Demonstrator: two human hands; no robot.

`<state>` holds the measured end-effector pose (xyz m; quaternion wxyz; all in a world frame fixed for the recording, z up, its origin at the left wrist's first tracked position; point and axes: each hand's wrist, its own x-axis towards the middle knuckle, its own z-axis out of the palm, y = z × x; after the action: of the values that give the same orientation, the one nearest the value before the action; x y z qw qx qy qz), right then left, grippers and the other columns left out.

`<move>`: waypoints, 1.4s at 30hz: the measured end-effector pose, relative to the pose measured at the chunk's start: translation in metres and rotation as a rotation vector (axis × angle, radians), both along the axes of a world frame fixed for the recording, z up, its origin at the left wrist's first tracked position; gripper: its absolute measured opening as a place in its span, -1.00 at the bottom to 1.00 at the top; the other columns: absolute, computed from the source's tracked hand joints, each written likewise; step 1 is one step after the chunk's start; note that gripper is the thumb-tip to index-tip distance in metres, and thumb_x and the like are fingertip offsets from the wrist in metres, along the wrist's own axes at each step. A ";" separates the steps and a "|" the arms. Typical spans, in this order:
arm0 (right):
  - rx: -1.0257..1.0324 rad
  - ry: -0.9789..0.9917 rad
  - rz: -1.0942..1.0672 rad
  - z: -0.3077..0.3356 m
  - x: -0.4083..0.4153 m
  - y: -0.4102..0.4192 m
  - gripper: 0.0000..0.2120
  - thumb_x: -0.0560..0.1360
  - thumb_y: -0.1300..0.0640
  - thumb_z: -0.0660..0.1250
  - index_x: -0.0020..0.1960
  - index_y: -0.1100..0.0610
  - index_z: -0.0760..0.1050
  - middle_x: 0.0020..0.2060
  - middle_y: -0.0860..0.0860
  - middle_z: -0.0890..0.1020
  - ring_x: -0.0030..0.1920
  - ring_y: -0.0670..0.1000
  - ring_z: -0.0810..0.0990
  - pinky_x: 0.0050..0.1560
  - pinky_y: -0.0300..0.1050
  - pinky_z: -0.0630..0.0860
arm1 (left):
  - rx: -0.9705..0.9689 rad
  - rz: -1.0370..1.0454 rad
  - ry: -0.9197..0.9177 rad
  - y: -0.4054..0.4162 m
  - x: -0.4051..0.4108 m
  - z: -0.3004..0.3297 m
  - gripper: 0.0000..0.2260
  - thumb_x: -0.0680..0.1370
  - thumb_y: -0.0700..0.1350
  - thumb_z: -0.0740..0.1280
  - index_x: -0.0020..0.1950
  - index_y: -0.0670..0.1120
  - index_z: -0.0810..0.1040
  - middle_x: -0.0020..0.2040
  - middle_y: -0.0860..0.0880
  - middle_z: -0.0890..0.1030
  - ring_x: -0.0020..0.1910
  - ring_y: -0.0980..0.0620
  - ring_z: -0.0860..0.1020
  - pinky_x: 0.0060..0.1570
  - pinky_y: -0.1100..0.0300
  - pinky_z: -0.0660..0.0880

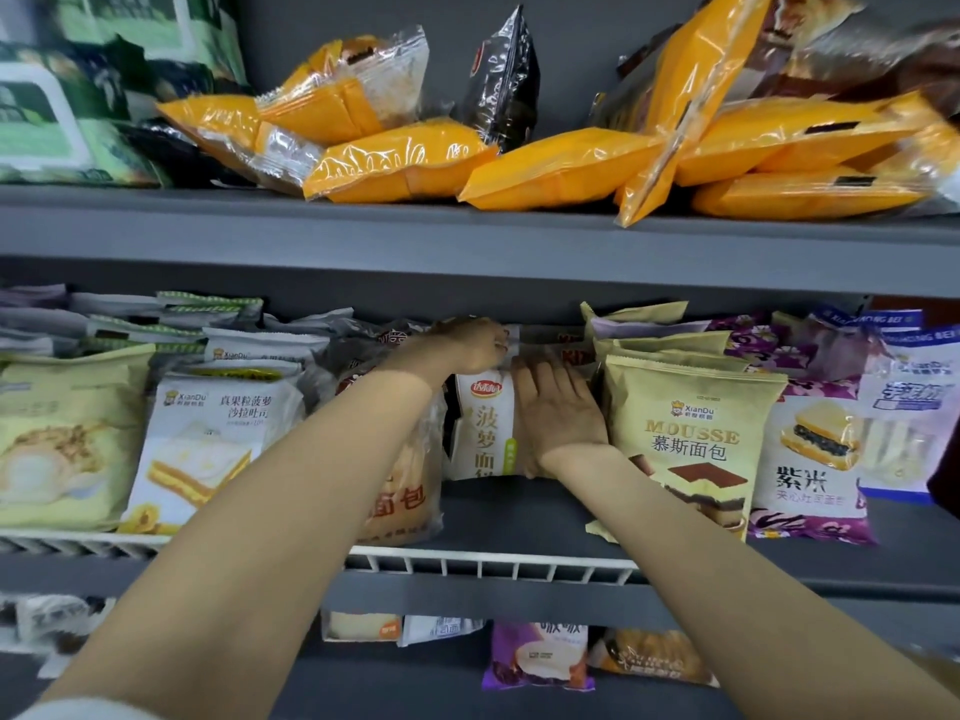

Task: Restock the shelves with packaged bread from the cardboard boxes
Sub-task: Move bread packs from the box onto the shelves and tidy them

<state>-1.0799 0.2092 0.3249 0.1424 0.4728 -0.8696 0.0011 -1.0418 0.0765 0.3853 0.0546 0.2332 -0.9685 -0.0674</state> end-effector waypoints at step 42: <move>0.255 -0.299 0.128 0.030 0.105 -0.047 0.22 0.16 -0.29 0.52 0.54 0.09 -0.10 0.54 0.05 0.05 0.52 0.08 0.06 0.46 -0.11 0.08 | -0.436 0.041 -0.374 -0.045 0.181 -0.021 0.25 0.14 0.56 0.27 0.56 -0.11 -0.17 0.57 -0.10 -0.11 0.55 -0.07 -0.16 0.46 -0.17 -0.27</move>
<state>-0.9748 0.1625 0.3552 -0.0499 0.5359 -0.8423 -0.0297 -0.8607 0.0319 0.3647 -0.0746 0.2441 -0.9485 0.1877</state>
